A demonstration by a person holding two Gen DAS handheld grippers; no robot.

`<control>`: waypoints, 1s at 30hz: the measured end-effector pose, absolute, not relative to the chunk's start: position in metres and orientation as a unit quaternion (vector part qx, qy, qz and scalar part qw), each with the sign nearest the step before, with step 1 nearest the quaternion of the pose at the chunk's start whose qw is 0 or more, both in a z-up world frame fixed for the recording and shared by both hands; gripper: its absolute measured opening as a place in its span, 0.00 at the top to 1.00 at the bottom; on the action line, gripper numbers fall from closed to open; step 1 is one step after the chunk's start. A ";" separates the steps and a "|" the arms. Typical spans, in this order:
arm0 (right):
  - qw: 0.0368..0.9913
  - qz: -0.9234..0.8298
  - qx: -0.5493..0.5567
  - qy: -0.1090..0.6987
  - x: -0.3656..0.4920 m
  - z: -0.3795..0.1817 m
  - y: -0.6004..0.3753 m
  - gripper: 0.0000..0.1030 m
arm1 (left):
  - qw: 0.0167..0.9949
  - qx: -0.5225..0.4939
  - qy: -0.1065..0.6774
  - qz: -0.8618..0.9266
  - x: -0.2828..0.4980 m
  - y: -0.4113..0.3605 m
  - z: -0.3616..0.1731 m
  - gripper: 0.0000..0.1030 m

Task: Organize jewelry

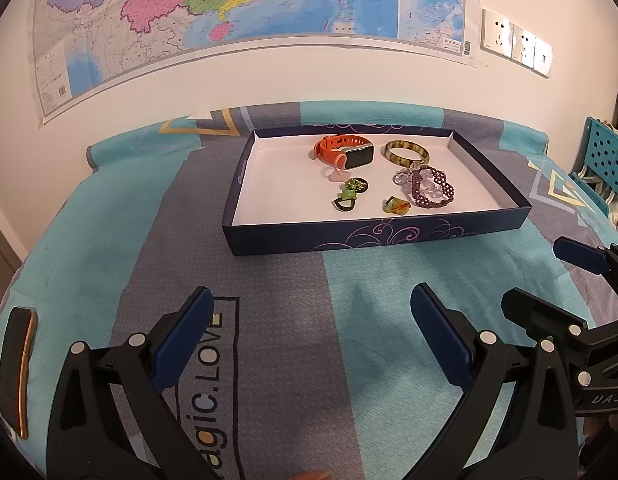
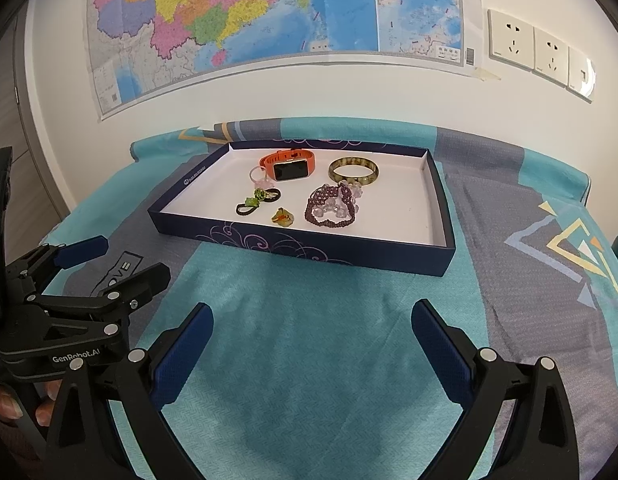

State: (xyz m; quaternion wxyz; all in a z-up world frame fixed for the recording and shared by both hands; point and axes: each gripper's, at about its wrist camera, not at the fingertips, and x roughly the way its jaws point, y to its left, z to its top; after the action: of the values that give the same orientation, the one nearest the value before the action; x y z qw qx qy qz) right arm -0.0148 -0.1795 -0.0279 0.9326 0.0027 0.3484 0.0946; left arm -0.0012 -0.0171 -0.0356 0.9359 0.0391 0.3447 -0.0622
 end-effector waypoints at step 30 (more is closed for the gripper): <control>0.934 0.094 0.003 0.345 -0.019 -0.024 -0.182 0.07 | 0.937 0.041 0.341 -0.069 -0.006 -0.022 -0.034 0.05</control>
State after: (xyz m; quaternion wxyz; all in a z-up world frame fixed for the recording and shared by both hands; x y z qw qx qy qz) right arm -0.0190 -0.1822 -0.0241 0.9339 0.0026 0.3449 0.0943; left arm -0.0056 -0.0222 -0.0344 0.9367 0.0413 0.3409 -0.0686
